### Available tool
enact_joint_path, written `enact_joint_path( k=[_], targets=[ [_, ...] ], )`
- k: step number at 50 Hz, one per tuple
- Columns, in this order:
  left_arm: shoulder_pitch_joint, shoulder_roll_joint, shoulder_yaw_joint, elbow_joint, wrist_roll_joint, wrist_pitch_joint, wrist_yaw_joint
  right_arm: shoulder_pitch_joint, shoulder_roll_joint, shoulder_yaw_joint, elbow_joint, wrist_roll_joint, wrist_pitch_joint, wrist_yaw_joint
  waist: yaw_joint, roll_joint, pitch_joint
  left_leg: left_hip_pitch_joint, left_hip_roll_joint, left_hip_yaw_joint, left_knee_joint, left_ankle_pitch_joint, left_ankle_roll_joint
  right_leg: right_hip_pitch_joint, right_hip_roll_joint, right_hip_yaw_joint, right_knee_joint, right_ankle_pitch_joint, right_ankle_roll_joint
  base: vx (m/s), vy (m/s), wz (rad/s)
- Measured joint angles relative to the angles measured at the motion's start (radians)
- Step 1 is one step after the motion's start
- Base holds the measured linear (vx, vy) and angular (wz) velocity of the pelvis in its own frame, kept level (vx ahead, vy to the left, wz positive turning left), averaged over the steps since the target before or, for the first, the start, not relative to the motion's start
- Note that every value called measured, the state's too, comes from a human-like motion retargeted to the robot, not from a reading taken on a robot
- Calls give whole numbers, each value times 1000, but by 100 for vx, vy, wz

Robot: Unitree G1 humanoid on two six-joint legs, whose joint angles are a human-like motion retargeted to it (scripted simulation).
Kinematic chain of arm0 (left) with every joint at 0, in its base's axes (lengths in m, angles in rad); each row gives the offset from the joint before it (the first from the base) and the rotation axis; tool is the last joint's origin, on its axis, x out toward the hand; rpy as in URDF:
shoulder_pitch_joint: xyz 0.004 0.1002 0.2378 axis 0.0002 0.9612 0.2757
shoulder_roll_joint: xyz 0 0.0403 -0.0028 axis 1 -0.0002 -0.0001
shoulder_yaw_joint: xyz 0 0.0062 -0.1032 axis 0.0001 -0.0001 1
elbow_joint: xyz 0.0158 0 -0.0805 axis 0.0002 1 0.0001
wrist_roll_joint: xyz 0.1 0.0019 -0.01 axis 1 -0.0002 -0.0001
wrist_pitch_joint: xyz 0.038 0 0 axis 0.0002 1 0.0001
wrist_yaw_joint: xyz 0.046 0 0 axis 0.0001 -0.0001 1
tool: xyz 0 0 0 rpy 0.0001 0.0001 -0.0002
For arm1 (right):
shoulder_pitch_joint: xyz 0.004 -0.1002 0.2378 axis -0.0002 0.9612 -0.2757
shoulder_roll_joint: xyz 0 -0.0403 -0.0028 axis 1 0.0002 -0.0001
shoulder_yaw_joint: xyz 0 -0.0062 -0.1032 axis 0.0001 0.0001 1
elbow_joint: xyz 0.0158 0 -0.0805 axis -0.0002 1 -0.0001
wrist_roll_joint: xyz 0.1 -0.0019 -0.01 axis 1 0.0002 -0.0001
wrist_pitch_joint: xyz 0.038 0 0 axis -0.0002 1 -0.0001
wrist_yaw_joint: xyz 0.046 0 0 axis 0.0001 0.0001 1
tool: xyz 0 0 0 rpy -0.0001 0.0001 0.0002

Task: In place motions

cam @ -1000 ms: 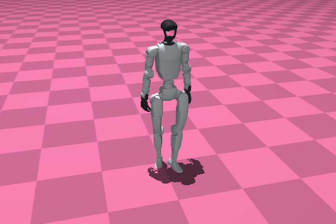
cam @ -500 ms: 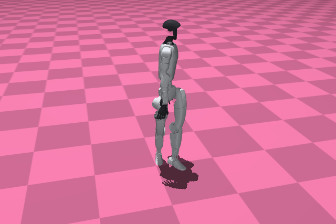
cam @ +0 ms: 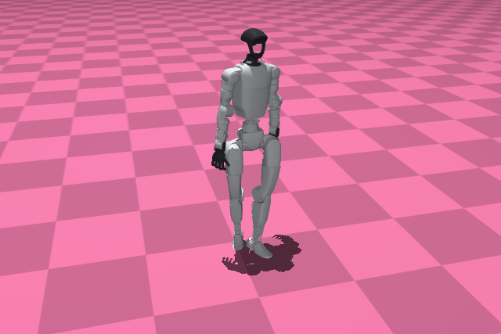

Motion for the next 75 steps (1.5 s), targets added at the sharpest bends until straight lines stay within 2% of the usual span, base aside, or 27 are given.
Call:
enact_joint_path(
  k=[6,9,18,25,32,46,55,62,68,75],
  targets=[
    [16,16,-26,11,32,21,0,-4,-23,-28,11,40,11,3,-125,30,-42,25,39,95,-25,-33,-4,-50,37,117,-28,54,-27,5,-26,-124],
    [17,13,-20,7,33,27,-4,-6,-29,-42,28,52,18,-3,-274,30,-61,35,54,34,-17,-51,-35,-63,23,71,-46,69,-25,-4,-33,33],
    [-15,-19,-18,-34,-12,36,-52,8,-39,-83,77,81,41,-6,-391,64,-55,54,88,90,-20,-77,-37,-103,54,166,-47,112,-36,-14,-23,-66],
    [-40,-32,-61,-66,18,46,-92,25,-31,-110,93,77,59,8,-450,103,-58,55,111,121,-26,-85,-40,-122,74,203,-47,125,-35,-10,-5,-39],
    [-36,-38,-69,-69,20,41,-94,38,-6,-111,66,78,61,0,-401,103,-58,72,112,204,-31,-100,-46,-138,110,286,-40,136,-69,-1,2,-56],
    [-12,-24,-60,-5,31,43,-79,9,-10,-88,40,-25,71,-2,-523,114,-56,40,99,44,-26,-74,-29,-134,50,123,-38,127,-21,0,2,61],
    [-1,-23,-42,-16,32,47,-85,4,-10,-76,47,13,68,10,-495,110,-49,15,77,-33,-9,-62,-16,-122,30,47,-27,108,-14,3,6,39],
    [-41,-36,-51,-47,31,47,-94,24,-21,-74,81,39,67,19,-373,96,-49,-10,44,-97,8,-39,-10,-77,7,-22,-32,72,-3,9,22,71],
    [-82,-42,-66,-62,30,42,-106,50,-29,-73,79,34,66,19,-278,76,-57,-52,-13,-204,19,6,-9,-31,-12,-159,-46,29,11,5,31,151],
    [-117,-20,-71,-29,39,41,-82,67,-23,-71,42,25,45,18,-129,30,-25,-72,-75,-285,27,50,-32,21,-42,-314,-20,-40,46,-9,25,155]
  ],
)
